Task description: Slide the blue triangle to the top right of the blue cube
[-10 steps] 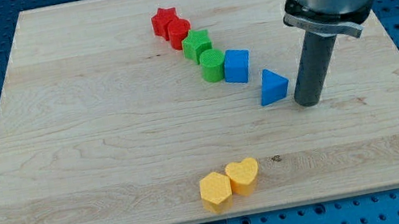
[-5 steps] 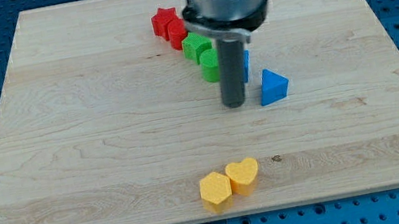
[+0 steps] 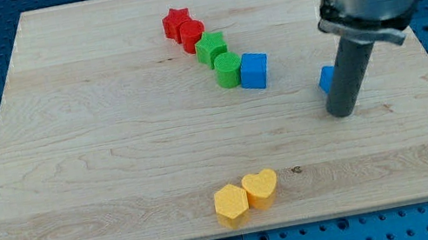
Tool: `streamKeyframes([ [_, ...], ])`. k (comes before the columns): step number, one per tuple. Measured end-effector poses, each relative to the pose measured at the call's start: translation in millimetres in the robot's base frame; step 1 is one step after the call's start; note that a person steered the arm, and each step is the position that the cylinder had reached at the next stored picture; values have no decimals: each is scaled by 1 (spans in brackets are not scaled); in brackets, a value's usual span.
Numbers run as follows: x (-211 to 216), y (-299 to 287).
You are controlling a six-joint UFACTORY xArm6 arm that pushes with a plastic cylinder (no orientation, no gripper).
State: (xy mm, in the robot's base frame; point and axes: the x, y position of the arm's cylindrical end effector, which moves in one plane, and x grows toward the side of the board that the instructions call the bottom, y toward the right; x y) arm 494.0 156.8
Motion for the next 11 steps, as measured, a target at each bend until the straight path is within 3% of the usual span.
streamKeyframes([
  [2, -52, 0],
  [5, -49, 52],
  [7, -89, -4],
  [11, -143, 22],
])
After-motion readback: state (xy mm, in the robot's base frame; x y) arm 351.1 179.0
